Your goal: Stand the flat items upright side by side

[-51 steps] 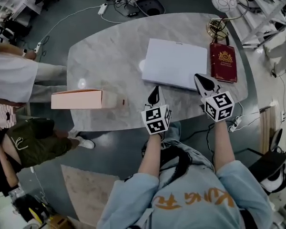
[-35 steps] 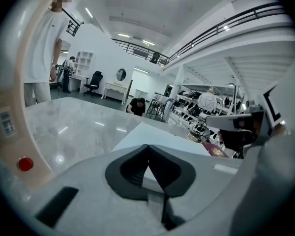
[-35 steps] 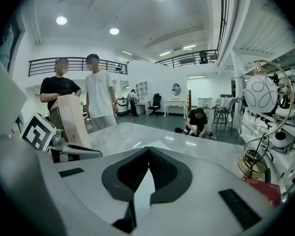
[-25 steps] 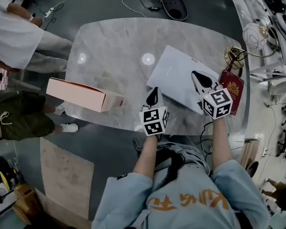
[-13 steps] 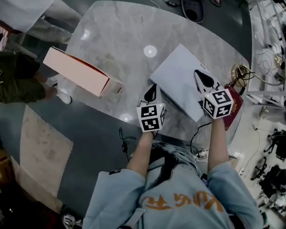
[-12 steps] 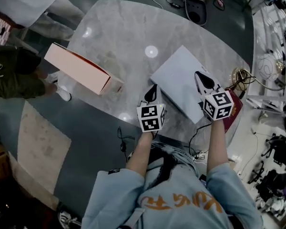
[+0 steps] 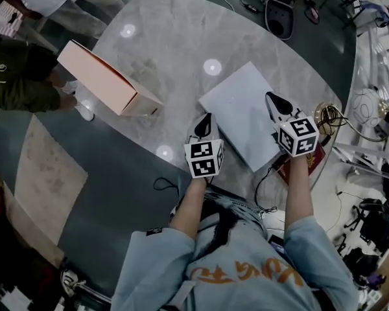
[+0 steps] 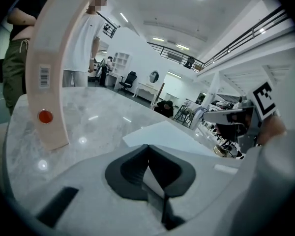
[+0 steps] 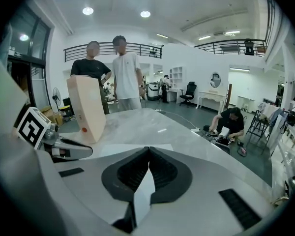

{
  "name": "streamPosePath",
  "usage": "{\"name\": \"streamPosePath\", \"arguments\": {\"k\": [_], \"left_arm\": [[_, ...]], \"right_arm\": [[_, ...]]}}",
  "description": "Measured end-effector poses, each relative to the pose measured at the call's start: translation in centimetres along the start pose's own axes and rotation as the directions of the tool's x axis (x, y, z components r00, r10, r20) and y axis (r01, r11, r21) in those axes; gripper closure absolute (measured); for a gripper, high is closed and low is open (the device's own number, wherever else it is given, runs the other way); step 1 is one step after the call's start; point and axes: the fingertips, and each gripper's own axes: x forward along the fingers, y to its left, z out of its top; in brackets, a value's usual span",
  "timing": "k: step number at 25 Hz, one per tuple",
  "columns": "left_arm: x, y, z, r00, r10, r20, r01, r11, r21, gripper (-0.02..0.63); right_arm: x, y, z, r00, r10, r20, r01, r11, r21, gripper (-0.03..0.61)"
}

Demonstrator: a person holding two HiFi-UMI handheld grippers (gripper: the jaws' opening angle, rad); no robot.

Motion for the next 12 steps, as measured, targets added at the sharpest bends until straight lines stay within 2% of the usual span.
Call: {"name": "streamPosePath", "arguments": {"k": [10, 12], "left_arm": [[0.6, -0.1, -1.7, 0.995, 0.099, -0.005, -0.099, 0.993, -0.066, 0.6], [0.6, -0.2, -2.0, 0.994, 0.105, -0.001, -0.105, 0.991, -0.08, 0.55]], "right_arm": [[2.5, -2.7, -2.5, 0.986, 0.132, -0.103, -0.139, 0.989, -0.06, 0.52], [3.1, -3.0, -3.1, 0.979, 0.167, -0.12, -0.175, 0.983, -0.054, 0.506]]}}
